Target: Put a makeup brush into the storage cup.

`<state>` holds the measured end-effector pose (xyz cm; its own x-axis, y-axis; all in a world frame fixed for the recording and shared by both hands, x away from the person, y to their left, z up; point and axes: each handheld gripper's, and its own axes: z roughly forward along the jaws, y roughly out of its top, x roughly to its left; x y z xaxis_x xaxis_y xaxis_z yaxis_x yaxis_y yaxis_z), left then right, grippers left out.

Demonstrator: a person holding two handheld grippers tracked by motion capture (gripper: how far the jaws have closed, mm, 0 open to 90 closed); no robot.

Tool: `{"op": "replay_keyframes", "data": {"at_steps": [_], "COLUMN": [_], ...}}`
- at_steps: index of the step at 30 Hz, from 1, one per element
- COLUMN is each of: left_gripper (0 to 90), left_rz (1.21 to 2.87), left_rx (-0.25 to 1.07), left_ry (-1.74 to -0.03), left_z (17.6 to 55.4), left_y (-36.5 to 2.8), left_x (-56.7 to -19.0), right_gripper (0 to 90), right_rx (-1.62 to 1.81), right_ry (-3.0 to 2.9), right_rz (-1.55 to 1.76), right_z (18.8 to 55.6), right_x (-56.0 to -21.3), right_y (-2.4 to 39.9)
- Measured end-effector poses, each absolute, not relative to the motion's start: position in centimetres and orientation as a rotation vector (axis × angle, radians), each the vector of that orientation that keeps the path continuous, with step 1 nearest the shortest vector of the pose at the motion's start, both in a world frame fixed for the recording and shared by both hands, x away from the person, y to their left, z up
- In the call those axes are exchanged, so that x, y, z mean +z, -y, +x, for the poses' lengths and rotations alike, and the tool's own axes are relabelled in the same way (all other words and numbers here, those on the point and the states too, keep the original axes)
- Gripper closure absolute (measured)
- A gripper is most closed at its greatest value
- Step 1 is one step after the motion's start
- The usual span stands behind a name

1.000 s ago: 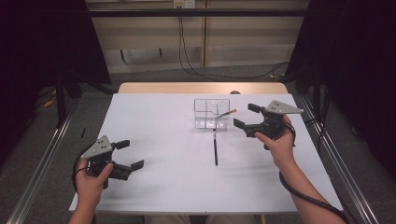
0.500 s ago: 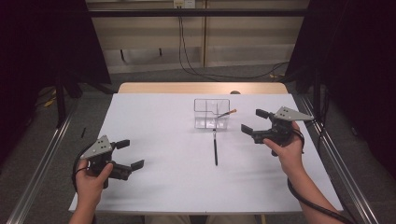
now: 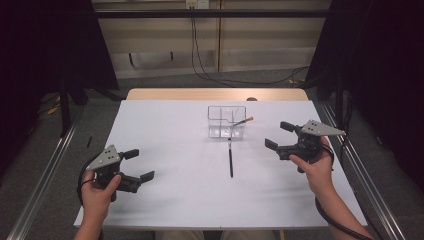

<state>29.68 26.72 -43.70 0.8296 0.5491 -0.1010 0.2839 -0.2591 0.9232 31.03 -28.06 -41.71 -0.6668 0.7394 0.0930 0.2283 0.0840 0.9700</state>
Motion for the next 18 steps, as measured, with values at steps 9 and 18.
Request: {"op": "replay_keyframes", "data": {"at_steps": [9, 18], "left_gripper": [0.6, 0.5], "left_rz": [1.852, 1.857], "left_rx": [0.287, 0.286], "left_ry": [-0.63, -0.619], "left_z": [29.8, 29.9], "left_y": [-26.6, -26.4], "left_x": [-43.7, -43.6], "right_gripper": [6.2, 6.2], "right_rx": [1.607, 1.601], "right_ry": [-1.957, -1.965], "right_rz": [0.959, 0.965], "right_z": [30.2, 29.3], "right_x": [-42.1, -42.5], "right_y": [28.3, 28.8]}}
